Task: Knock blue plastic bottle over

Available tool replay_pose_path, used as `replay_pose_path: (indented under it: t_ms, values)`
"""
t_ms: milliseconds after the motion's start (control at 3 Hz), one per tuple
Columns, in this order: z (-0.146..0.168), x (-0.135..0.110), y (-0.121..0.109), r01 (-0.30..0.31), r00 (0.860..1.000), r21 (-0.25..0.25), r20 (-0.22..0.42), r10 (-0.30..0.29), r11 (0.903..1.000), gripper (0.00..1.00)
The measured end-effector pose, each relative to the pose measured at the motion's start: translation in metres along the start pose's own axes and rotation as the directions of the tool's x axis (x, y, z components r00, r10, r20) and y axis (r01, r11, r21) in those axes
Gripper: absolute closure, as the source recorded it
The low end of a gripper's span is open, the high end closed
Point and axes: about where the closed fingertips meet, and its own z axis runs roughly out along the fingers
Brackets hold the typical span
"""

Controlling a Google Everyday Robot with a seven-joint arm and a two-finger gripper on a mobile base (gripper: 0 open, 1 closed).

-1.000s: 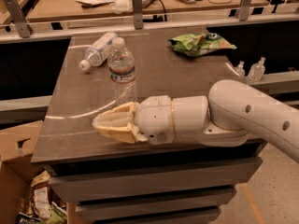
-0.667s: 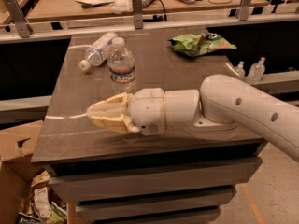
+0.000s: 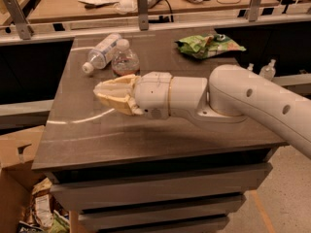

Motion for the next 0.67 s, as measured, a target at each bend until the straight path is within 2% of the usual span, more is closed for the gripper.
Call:
replay_pose_path:
  t_ms: [333,667]
  values:
    - [-0.017,0.005,-0.027,0.013,0.999,0.126,-0.049,-0.007,0.9919,1.0]
    - [-0.037,0.021,-0.048,0.006,0.992,0.243,-0.122,0.025,0.9699,1.0]
